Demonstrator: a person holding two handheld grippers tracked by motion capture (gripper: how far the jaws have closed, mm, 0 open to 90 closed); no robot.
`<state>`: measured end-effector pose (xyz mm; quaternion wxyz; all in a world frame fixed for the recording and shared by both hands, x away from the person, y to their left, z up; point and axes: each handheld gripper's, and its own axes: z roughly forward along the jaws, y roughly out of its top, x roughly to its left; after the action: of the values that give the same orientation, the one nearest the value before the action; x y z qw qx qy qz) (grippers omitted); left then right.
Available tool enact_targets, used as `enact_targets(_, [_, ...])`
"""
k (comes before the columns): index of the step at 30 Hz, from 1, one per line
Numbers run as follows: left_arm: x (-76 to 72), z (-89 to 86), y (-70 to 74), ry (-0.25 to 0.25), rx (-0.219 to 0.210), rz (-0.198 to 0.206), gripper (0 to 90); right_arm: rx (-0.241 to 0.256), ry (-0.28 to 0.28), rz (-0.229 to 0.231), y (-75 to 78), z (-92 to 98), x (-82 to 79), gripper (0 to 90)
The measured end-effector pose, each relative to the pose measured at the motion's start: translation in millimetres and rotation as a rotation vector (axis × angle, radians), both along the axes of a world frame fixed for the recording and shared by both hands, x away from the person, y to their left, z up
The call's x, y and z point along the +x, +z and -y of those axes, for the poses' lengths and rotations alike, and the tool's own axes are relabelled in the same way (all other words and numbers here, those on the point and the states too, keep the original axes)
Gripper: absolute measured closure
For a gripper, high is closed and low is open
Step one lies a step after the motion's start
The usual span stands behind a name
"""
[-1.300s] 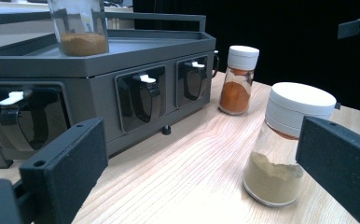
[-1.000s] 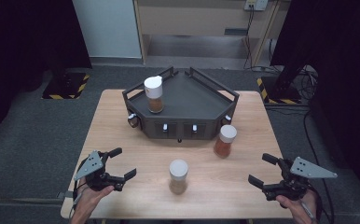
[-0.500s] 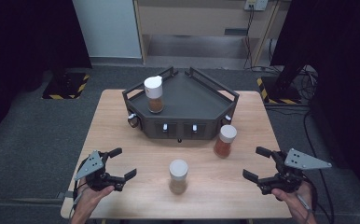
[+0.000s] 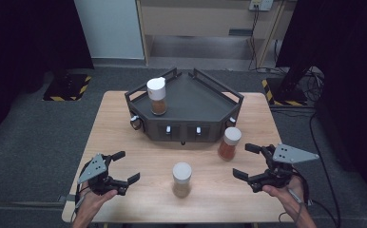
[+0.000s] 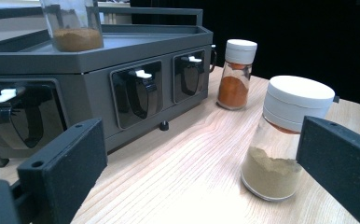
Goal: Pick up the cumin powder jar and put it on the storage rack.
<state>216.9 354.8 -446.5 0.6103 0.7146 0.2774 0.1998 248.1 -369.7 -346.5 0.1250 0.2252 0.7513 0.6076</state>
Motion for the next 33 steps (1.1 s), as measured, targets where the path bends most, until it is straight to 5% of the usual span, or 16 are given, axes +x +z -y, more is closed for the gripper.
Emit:
enact_targets(13, [0.2, 0.1, 0.2, -0.004, 0.002, 0.001, 0.3, -0.013, 0.077, -0.030, -4.5, -36.7, 25.5, 4.1])
enact_targets(33, [1.1, 0.7, 0.6, -0.012, 0.007, -0.002, 0.3, -0.071, 0.157, -0.034, -10.1, -80.0, 42.6, 4.5])
